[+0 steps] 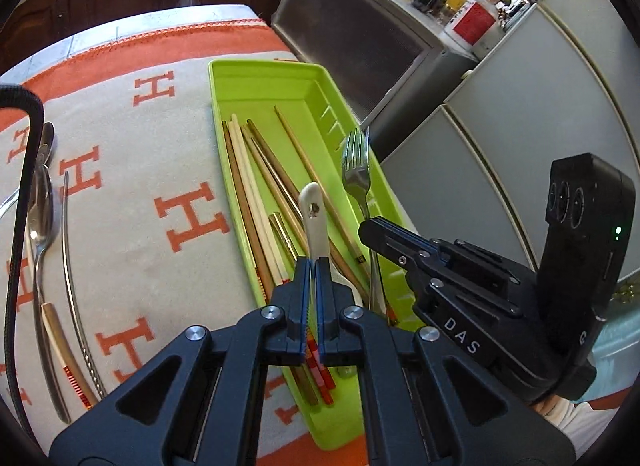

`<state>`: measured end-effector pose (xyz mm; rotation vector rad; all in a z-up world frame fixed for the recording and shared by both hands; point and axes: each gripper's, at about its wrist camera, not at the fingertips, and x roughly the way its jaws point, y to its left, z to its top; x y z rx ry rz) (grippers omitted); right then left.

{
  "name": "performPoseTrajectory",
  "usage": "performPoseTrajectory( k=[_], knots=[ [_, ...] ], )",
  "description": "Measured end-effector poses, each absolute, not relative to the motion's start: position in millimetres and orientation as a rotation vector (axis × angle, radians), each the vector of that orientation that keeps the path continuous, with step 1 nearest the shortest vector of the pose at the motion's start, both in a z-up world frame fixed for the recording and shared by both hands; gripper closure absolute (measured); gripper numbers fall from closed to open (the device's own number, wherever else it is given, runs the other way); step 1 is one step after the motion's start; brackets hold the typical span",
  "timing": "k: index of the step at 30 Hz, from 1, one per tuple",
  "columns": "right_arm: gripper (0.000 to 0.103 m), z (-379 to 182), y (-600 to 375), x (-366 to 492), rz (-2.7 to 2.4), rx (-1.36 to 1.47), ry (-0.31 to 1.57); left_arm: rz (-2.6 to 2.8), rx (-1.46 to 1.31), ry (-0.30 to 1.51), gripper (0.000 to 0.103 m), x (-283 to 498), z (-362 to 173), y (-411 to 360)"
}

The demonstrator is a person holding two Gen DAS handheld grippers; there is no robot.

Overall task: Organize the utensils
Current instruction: 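Carry the ceramic spoon and fork into the tray and open both grippers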

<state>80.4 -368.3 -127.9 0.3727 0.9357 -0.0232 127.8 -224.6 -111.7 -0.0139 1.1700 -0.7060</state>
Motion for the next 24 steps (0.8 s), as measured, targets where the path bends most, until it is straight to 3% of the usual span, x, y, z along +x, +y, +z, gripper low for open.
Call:
performPoseTrajectory(
  k=[10, 24],
  knots=[
    [0.096, -135.2, -351.2, 109.3, -0.03, 0.365, 0.951, -0.647, -0.026, 1.189, 0.102, 143.0, -122.6, -216.1],
    [0.094, -113.0, -319.3, 85.1, 0.026, 0.37, 0.918, -0.537, -0.03, 1.127, 0.102, 109.8, -88.4, -158.7]
  ],
)
